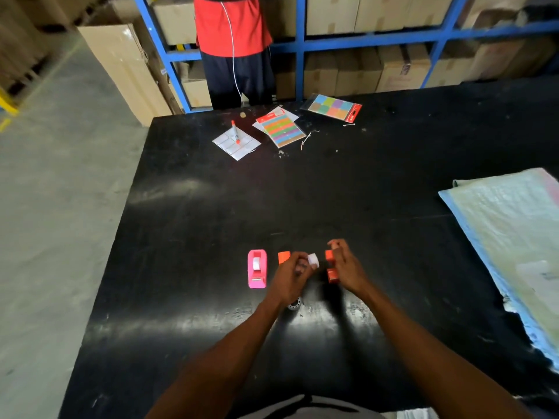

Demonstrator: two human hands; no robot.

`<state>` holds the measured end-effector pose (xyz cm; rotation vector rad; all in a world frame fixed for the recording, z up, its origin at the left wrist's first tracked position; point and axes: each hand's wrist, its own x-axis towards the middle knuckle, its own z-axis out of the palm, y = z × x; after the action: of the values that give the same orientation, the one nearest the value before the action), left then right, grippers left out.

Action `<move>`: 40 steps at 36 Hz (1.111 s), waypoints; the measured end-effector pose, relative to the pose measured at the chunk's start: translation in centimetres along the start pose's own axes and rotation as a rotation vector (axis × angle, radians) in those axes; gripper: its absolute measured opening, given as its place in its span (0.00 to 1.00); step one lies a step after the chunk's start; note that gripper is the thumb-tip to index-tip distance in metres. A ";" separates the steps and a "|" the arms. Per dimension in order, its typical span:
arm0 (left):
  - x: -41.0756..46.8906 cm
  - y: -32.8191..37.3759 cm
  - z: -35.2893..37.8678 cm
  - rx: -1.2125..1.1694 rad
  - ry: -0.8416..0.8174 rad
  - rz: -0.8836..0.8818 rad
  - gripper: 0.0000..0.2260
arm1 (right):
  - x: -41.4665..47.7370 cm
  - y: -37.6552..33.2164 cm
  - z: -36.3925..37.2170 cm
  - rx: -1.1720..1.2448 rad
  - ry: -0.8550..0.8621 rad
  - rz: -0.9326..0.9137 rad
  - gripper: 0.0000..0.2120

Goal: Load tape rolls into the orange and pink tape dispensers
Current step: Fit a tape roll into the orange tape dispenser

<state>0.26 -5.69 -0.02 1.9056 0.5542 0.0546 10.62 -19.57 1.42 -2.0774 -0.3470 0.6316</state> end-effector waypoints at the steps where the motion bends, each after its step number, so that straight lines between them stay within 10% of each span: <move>1: -0.3 -0.3 0.2 0.051 -0.001 0.000 0.10 | 0.1 0.2 -0.4 0.008 0.027 0.010 0.12; 16: -1.5 -3.7 5.8 0.741 -0.256 0.044 0.20 | 1.3 3.3 -2.4 0.099 -0.088 0.093 0.11; 33: -2.8 -6.7 0.9 0.700 -0.192 -0.073 0.29 | 2.4 4.1 2.0 0.015 -0.210 0.123 0.17; 40: -3.3 -5.8 0.5 0.570 -0.078 0.001 0.13 | 1.1 3.3 2.3 -0.001 -0.239 0.129 0.16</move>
<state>-4.54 -5.75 -4.70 2.4485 0.5534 -0.1965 10.29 -19.31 -2.70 -2.0408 -0.3503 0.9612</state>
